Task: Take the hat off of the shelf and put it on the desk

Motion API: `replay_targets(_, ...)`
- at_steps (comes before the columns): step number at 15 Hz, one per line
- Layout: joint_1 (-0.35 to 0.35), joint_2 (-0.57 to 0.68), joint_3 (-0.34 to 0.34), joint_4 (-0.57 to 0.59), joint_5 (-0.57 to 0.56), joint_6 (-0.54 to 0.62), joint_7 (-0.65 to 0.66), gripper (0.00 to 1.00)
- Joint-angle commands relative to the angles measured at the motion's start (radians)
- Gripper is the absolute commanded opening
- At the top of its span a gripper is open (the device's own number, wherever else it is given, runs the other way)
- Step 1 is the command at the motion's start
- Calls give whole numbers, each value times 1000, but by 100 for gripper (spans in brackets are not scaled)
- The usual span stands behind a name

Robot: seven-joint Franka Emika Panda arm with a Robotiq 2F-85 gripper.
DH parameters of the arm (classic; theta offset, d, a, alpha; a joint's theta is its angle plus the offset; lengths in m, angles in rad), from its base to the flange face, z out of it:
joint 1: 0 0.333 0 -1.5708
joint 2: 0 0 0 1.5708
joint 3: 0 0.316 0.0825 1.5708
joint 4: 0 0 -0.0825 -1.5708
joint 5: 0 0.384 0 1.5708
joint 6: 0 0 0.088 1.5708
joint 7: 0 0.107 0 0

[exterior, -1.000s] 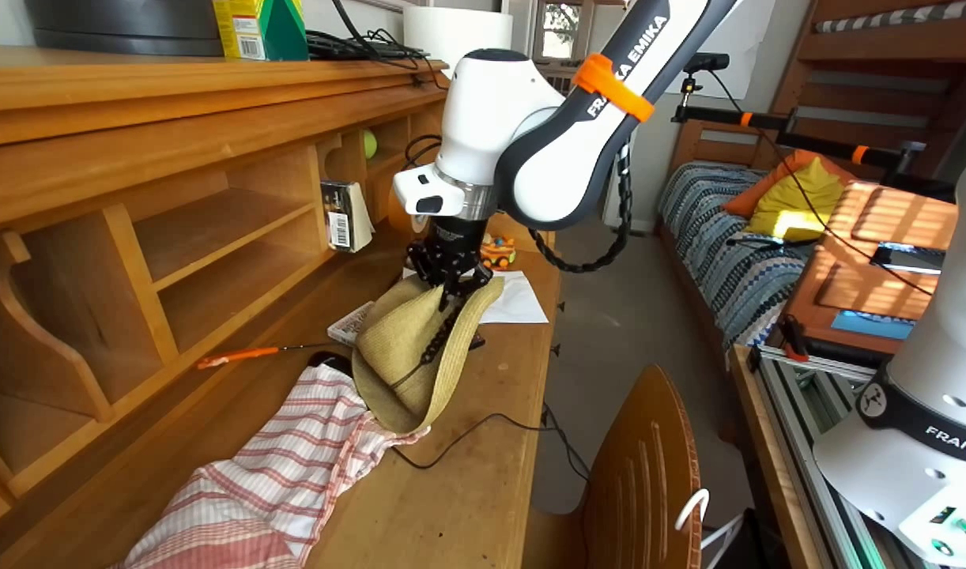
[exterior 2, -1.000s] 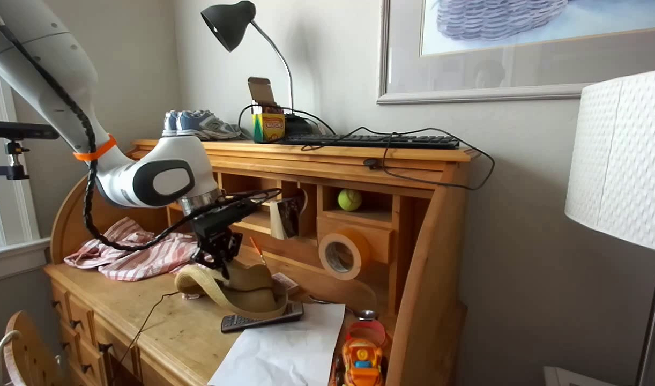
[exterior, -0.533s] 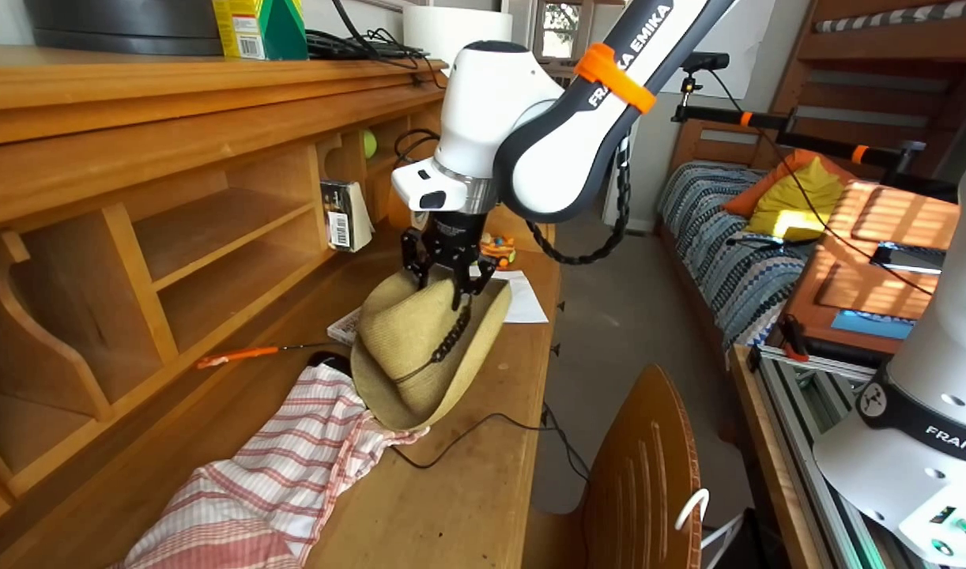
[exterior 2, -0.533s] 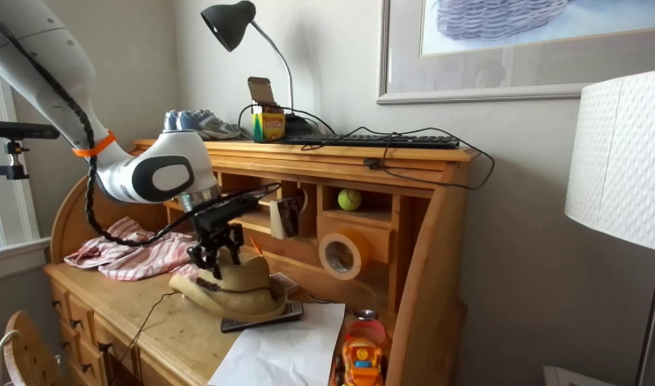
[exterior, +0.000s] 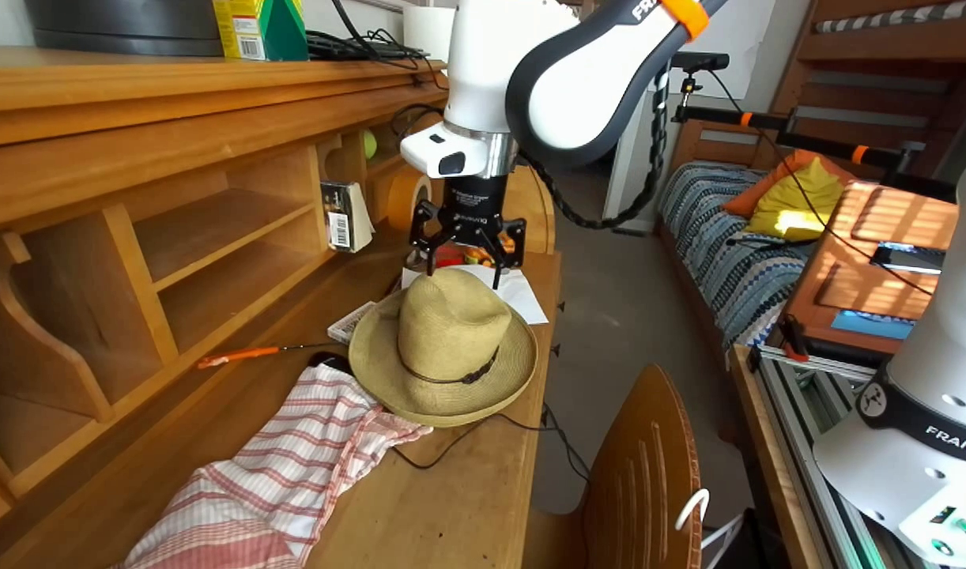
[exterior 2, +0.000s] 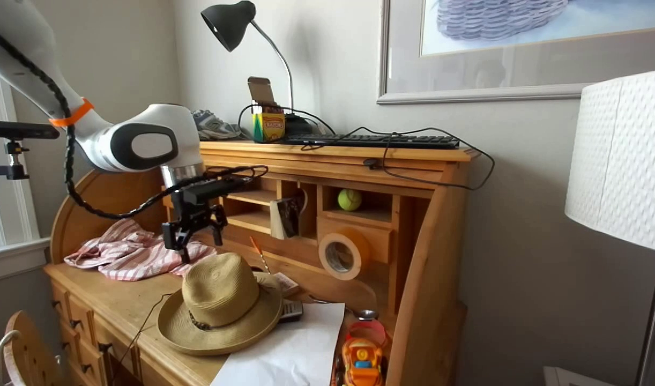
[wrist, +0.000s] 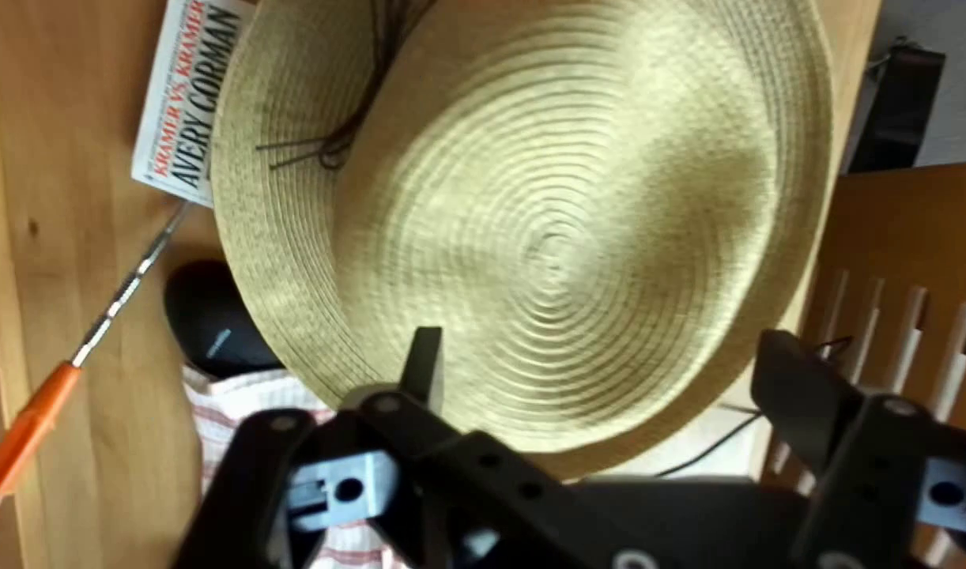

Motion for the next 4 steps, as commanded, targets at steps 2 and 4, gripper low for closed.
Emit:
replay_targets(2,18,-199,-43,-86,110,-158,-266,99)
replay_targets(4,38,-142,-58,-41,75,-137,-202,100)
